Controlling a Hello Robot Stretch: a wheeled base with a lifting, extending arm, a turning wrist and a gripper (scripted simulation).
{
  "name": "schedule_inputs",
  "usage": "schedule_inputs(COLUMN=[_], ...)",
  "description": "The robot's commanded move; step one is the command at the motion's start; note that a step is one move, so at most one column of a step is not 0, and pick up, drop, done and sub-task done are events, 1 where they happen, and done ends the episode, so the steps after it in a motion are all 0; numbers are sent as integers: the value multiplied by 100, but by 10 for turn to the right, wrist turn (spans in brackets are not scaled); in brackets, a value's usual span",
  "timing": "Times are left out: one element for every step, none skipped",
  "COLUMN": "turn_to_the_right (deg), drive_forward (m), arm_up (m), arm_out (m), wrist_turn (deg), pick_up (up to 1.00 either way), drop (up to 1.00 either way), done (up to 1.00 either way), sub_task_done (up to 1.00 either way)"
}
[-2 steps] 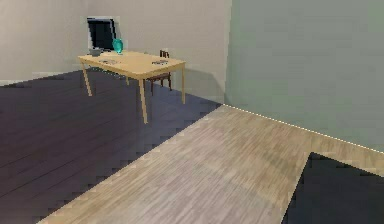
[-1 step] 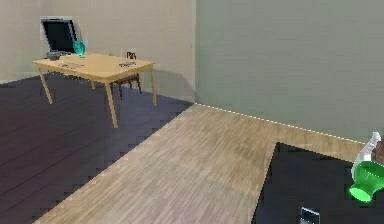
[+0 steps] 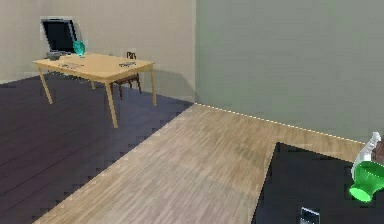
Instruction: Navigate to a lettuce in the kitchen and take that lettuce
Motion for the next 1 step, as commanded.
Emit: schedule_inputs(turn_to_the_right=[0], drive_forward=[0], arm_up=[38], arm_out=[0], wrist_turn=[0], pick_up=[0], drop=[0], done=[0], sub_task_done=[0])
